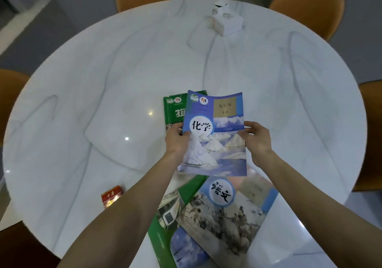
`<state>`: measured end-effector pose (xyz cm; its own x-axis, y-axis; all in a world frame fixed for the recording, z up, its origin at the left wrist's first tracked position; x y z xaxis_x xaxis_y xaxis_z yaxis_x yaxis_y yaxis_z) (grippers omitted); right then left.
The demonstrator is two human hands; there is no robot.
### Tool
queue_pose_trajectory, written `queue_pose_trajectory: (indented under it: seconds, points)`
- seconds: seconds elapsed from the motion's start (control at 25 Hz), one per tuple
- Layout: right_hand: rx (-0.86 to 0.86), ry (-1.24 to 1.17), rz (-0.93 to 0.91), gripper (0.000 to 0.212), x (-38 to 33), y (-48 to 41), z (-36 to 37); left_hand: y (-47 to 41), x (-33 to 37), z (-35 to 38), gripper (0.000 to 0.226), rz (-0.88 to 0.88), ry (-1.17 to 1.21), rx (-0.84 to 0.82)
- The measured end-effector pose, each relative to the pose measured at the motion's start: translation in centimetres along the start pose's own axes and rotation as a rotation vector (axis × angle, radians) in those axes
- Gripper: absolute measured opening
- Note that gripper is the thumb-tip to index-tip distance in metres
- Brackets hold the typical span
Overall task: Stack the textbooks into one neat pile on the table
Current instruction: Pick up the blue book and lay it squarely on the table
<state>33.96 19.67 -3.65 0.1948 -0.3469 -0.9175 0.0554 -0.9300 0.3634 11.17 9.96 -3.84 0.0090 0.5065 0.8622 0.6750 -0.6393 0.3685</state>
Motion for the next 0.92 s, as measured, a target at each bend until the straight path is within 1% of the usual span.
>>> queue_pose_trajectory:
  seconds: [0.2, 0.44, 0.68, 0.92]
  points:
    - [-0.058, 0.064, -0.016, 0.026, -1.6, -3.1, 4.4, -2.9, -0.2, -2.2, 0.026, -0.037, -0.007, 0.094]
    - [-0.101, 0.162, -0.012, 0.029, -1.9, -6.9, 8.7, -6.3, -0.5, -3.0, 0.029, -0.065, -0.063, 0.159]
    - [-0.099, 0.252, -0.016, 0.031, -1.1, -9.8, 10.7, -8.2, -1.0, -2.4, 0.030, -0.074, -0.081, 0.186]
    - [-0.115, 0.371, -0.052, 0.034, -0.8, -11.2, 11.5, -8.6, -1.2, -1.6, 0.028, -0.005, -0.196, 0.213]
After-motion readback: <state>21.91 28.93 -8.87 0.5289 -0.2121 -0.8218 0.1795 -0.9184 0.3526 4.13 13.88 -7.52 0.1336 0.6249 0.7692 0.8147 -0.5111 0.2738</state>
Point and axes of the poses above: each hand's wrist, its own y-axis away from the middle knuckle, its own z-axis out of the palm, x = y × z, the point moved 6 cm from there along -y, towards the middle knuckle, and after that the axes turned 4 degrees about -y, right-handed, at the moved point
